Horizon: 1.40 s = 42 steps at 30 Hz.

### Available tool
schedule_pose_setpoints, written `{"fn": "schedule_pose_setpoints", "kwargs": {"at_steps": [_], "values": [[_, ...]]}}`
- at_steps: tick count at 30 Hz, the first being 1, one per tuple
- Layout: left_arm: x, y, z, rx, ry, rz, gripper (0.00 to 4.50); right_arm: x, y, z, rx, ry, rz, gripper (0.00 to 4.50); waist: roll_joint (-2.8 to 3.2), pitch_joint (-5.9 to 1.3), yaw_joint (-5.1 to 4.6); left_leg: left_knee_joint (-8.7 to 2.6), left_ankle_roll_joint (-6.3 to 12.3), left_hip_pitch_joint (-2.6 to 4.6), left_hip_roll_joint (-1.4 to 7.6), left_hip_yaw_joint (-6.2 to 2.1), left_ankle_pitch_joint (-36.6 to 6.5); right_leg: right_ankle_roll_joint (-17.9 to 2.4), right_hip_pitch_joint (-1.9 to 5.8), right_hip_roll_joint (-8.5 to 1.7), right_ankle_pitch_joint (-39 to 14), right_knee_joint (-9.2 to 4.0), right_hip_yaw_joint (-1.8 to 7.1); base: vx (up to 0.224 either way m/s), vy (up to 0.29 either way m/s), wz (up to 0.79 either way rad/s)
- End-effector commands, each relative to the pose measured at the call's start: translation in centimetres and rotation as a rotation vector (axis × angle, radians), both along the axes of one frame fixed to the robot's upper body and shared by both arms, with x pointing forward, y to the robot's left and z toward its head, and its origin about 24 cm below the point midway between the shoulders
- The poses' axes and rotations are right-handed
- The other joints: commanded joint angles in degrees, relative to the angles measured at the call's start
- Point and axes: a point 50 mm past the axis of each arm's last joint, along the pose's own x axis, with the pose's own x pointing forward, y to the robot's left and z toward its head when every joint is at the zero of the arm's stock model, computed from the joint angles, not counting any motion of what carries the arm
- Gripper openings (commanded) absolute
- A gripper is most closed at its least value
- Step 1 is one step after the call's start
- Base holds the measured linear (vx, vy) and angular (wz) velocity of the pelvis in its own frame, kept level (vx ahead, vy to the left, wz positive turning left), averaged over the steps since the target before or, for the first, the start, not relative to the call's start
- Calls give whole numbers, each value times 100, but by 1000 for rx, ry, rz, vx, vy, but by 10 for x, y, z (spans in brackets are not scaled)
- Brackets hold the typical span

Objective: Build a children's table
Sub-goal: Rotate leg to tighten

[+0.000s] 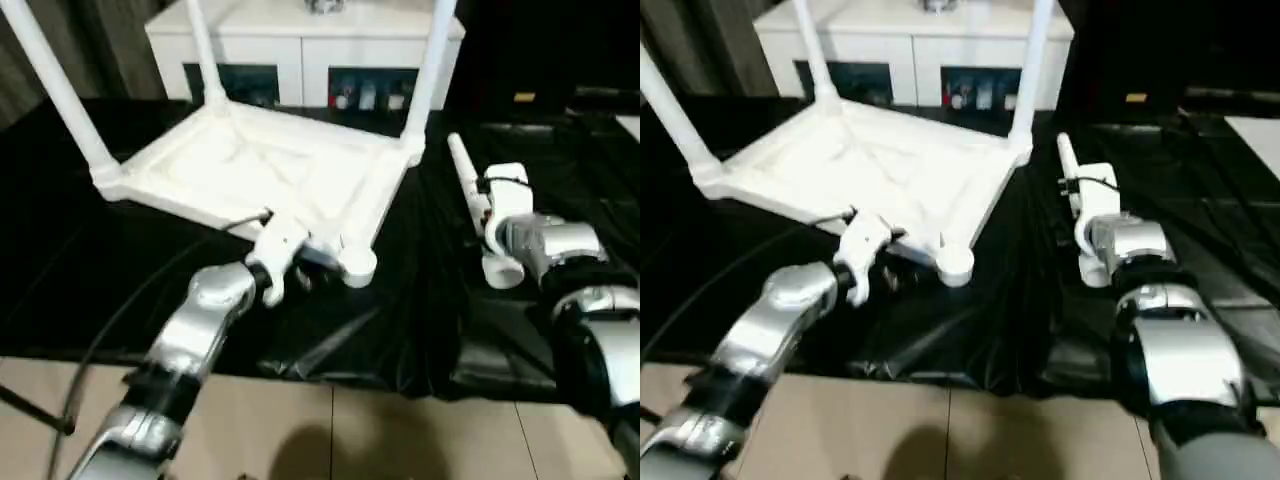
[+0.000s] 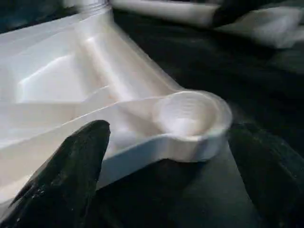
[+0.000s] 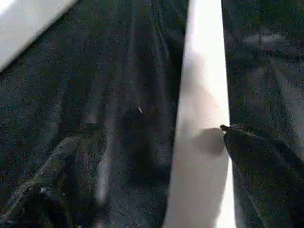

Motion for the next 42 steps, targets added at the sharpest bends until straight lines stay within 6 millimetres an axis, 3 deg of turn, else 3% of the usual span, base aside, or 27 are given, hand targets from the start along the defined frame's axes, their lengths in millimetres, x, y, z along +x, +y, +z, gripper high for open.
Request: {"fn": "schedule_pose_setpoints", "kwargs": {"at_steps": [1, 2, 10, 12, 14, 16, 28, 35, 40, 41, 42], "values": [[-12, -5, 6, -9, 39, -110, 450, -3, -5, -3, -26, 51, -21, 442, -73, -427, 57, -338, 291, 68, 117, 42, -904, -1689, 378, -194, -744, -297, 96, 0, 0, 0], [-12, -5, 6, -9, 39, -110, 450, -3, -5, -3, -26, 51, -21, 442, -94, -418, 47, -331, 282, 76, 113, 62, -940, -1674, 361, -178, -785, -309, 101, 0, 0, 0], [-23, -4, 8, 22, 85, -186, 450, -11, -12, -14, 15, 103, -95, 442, -88, -398, 33, -354, 130, 77, 86, 59, -1150, -1391, 348, -166, -1193, -345, 112, 0, 0, 0], [-24, -4, 10, 24, 98, -200, 450, -14, -14, -18, 44, 123, -104, 404, -49, -408, 35, -347, 114, 74, 81, 56, -1094, -1407, 355, -163, -1110, -326, 109, 0, 0, 0], [-27, -3, 13, 36, 108, -210, 450, -17, -15, -22, 60, 146, -108, 404, -58, -416, 33, -341, 131, 65, 81, 55, -1028, -1444, 362, -155, -975, -311, 103, 0, 0, 0], [-27, -3, 14, 39, 110, -211, 450, -18, -16, -24, 61, 155, -107, 370, -59, -414, 27, -338, 160, 56, 79, 56, -986, -1482, 369, -150, -887, -308, 96, 0, 0, 0], [-26, -2, 21, 51, 100, -212, 450, -23, -18, -30, 93, 183, -112, 278, -46, -416, 33, -331, 145, 69, 80, 57, -1073, -1508, 362, -150, -992, -318, 94, 0, 0, 0], [-18, -1, 25, 6, 67, -135, 450, -19, -19, -30, 194, 76, -196, 273, -55, -424, 26, -322, 174, 67, 71, 57, -1026, -1513, 366, -149, -889, -310, 95, 0, 0, 0], [0, -2, 34, -106, -28, 32, 450, -10, -20, -21, 291, -160, -244, 272, -46, -439, 21, -315, 206, 73, 59, 51, -1098, -1446, 371, -157, -956, -339, 93, 0, 0, 0], [0, -2, 35, -107, -29, 33, 450, -10, -20, -21, 292, -162, -244, 272, -69, -434, 20, -314, 237, 68, 61, 55, -1096, -1421, 374, -162, -949, -354, 94, 0, 0, 0], [5, -3, 42, -164, -62, 78, 450, -6, -22, -12, 327, -281, -265, 272, -72, -444, 18, -312, 275, 56, 61, 51, -1027, -1434, 383, -161, -890, -343, 89, 0, 0, 0]]}}
